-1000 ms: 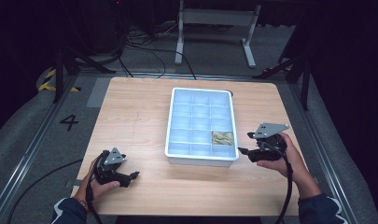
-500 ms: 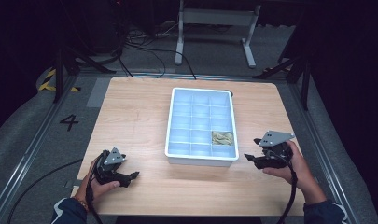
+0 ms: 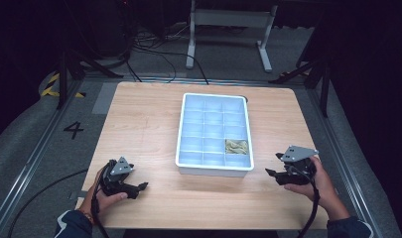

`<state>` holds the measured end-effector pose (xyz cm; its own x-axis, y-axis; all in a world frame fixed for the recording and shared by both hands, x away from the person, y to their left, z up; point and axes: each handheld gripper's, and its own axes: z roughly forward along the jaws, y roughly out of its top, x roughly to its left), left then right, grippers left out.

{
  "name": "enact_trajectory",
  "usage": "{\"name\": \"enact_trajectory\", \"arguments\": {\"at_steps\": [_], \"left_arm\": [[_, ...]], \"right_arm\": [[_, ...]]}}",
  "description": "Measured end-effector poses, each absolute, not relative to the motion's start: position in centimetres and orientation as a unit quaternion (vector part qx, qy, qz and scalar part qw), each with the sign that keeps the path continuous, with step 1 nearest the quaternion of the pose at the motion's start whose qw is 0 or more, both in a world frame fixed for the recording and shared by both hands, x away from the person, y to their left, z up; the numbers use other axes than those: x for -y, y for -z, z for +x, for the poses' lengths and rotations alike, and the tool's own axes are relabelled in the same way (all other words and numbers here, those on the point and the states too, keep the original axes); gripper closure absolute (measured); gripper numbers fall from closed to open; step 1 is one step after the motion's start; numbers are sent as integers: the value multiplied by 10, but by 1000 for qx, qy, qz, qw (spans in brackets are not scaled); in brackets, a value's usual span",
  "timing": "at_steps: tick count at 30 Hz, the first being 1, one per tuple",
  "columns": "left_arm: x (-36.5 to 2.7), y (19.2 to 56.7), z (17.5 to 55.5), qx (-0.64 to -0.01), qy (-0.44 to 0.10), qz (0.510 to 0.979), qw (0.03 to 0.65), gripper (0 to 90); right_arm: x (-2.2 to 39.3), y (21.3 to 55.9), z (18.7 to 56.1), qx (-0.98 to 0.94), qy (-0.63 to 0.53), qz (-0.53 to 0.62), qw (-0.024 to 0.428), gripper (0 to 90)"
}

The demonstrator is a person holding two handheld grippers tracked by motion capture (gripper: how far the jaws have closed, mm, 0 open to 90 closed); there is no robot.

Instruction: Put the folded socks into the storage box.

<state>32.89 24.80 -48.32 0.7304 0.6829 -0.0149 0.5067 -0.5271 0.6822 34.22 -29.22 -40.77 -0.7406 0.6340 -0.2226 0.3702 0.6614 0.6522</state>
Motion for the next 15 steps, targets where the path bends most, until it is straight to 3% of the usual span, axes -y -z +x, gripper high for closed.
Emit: {"name": "enact_trajectory", "arguments": {"at_steps": [15], "left_arm": [[-248,483,329,-344,-128,864,344,131]], "right_arm": [[313,434,333,-880,-283,311,222,352]]}}
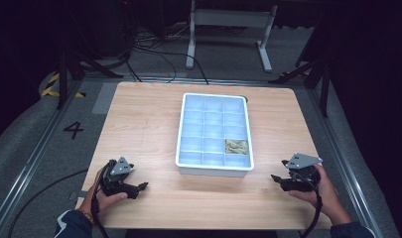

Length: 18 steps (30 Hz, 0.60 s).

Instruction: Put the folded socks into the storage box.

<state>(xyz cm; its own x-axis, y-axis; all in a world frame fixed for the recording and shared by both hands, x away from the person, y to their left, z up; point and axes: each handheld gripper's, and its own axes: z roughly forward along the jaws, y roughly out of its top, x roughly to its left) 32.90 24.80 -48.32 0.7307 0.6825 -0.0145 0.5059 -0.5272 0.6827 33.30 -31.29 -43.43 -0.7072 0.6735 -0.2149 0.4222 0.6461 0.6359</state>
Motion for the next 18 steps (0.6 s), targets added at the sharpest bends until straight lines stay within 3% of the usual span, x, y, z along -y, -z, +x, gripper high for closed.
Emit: {"name": "enact_trajectory", "arguments": {"at_steps": [18], "left_arm": [[-248,483,329,-344,-129,864,343,131]], "right_arm": [[338,456,315,-871,-281,345,209,322]]}}
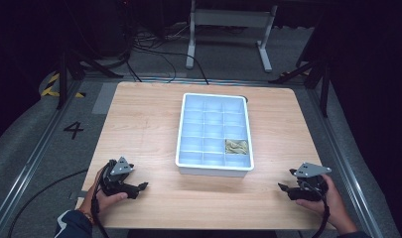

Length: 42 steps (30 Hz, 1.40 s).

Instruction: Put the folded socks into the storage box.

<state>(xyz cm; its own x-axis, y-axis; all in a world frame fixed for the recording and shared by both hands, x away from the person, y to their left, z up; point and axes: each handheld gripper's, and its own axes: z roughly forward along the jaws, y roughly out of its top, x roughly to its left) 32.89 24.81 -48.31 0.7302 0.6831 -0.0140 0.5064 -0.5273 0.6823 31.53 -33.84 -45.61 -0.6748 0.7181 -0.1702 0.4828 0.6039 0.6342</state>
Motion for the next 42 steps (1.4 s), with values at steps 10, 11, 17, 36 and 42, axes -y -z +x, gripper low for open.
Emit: {"name": "enact_trajectory", "arguments": {"at_steps": [10,11,17,36,42], "left_arm": [[-248,483,329,-344,-129,864,343,131],[-248,483,329,-344,-129,864,343,131],[-249,483,329,-343,-133,865,342,131],[-248,483,328,-345,-134,864,341,127],[-249,483,326,-353,-136,861,339,128]], "right_arm": [[351,467,307,-864,-303,349,201,306],[352,468,307,-862,-307,353,195,301],[362,477,305,-847,-329,375,183,271],[377,488,306,-816,-364,411,178,165],[376,488,309,-819,-361,409,178,148]]}}
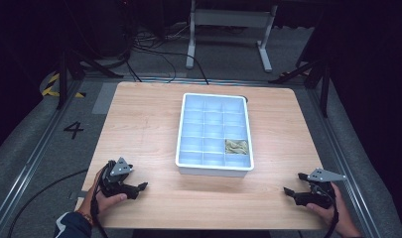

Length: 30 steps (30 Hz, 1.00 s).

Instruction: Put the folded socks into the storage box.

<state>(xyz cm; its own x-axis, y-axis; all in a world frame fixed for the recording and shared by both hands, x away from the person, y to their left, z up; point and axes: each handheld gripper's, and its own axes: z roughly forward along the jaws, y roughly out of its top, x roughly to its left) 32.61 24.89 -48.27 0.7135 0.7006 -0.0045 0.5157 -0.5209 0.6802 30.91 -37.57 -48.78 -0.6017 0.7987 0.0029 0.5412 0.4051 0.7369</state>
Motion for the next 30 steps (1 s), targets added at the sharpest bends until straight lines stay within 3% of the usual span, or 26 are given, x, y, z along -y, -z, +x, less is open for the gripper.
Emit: {"name": "enact_trajectory", "arguments": {"at_steps": [30], "left_arm": [[-249,483,327,-363,-139,858,336,117]], "right_arm": [[375,488,315,-820,-362,408,177,147]]}}
